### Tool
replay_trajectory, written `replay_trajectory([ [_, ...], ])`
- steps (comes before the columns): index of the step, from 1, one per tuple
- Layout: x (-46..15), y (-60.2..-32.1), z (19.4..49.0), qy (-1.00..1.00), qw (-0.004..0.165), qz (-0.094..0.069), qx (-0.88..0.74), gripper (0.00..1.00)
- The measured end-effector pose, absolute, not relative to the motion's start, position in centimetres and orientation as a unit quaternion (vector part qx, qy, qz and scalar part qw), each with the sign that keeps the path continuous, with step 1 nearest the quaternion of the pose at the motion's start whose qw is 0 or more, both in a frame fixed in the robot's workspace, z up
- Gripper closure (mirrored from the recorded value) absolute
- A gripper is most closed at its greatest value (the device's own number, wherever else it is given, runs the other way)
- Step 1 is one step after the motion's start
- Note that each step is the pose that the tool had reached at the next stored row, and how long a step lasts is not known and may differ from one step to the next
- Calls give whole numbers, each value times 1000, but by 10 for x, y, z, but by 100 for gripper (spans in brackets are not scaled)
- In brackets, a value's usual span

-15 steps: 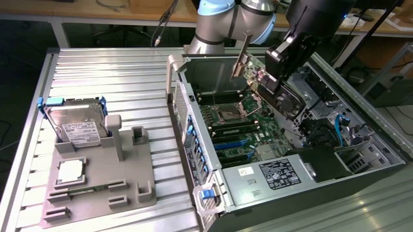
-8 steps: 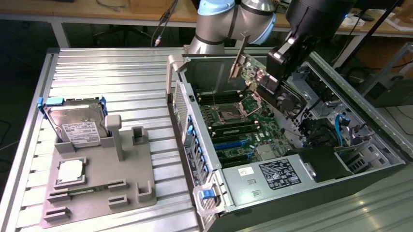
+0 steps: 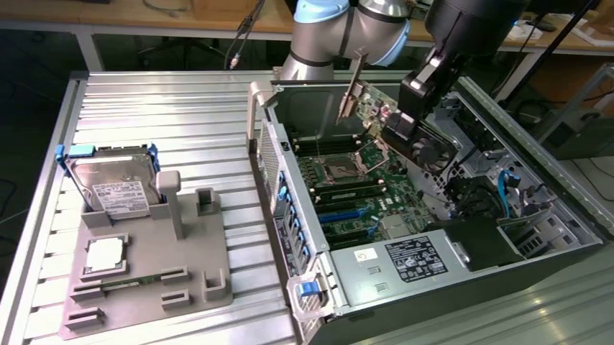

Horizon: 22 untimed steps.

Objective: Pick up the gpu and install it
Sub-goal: 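Insert the gpu into the slot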

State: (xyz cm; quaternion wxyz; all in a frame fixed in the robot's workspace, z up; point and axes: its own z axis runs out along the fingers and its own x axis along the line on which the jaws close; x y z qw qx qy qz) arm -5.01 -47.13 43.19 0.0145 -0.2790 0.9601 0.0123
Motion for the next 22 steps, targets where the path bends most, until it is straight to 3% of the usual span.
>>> replay_trajectory([
  [22,-50,-471,432,926,13,14,-376,73],
])
